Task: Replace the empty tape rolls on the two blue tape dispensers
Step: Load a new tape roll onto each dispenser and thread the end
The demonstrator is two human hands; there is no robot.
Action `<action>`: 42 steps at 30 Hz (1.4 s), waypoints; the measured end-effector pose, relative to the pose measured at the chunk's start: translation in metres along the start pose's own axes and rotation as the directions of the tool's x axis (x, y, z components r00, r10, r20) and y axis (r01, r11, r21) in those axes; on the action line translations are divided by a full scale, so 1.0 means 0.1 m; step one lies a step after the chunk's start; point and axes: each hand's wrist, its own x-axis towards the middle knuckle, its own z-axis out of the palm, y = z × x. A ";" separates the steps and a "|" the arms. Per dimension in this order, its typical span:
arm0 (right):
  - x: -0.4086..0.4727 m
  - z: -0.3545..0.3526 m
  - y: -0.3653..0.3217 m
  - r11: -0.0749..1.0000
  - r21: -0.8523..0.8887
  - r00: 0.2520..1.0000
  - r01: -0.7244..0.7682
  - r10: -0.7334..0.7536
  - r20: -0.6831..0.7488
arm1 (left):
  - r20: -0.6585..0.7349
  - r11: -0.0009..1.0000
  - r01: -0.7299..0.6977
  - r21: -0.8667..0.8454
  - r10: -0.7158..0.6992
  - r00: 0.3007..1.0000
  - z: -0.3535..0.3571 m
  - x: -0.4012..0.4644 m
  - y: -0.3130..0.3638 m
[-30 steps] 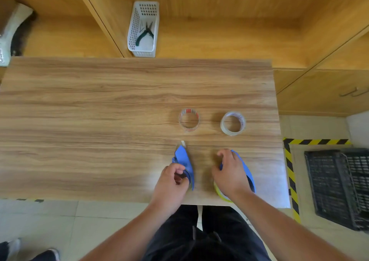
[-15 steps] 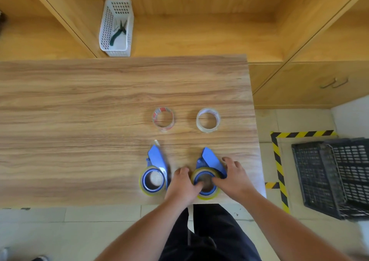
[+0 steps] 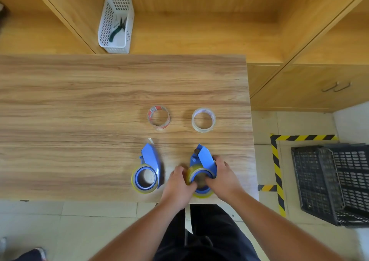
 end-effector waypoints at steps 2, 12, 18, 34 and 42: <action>-0.03 -0.09 -0.03 0.993 0.121 1.000 0.000 -0.001 0.006 | -0.020 0.999 -0.048 -0.005 0.048 0.999 -0.03 -0.08 0.05; -0.09 -0.38 -0.07 0.891 0.447 0.997 0.074 -0.054 -0.057 | -0.015 0.968 -0.216 -0.126 0.215 0.976 -0.43 -0.35 0.43; -0.08 -0.41 -0.11 0.825 0.559 0.996 0.090 -0.065 -0.065 | -0.042 0.958 -0.242 -0.152 0.239 0.970 -0.55 -0.44 0.53; -0.29 -0.42 -0.20 0.701 0.672 0.827 -0.238 -0.217 0.519 | 0.144 0.846 -0.498 -0.189 0.526 0.838 -1.06 -0.50 0.54; -0.37 -0.39 -0.27 0.685 0.664 0.781 -0.299 -0.225 0.583 | 0.119 0.717 -0.691 0.091 0.681 0.723 -1.15 -0.52 0.56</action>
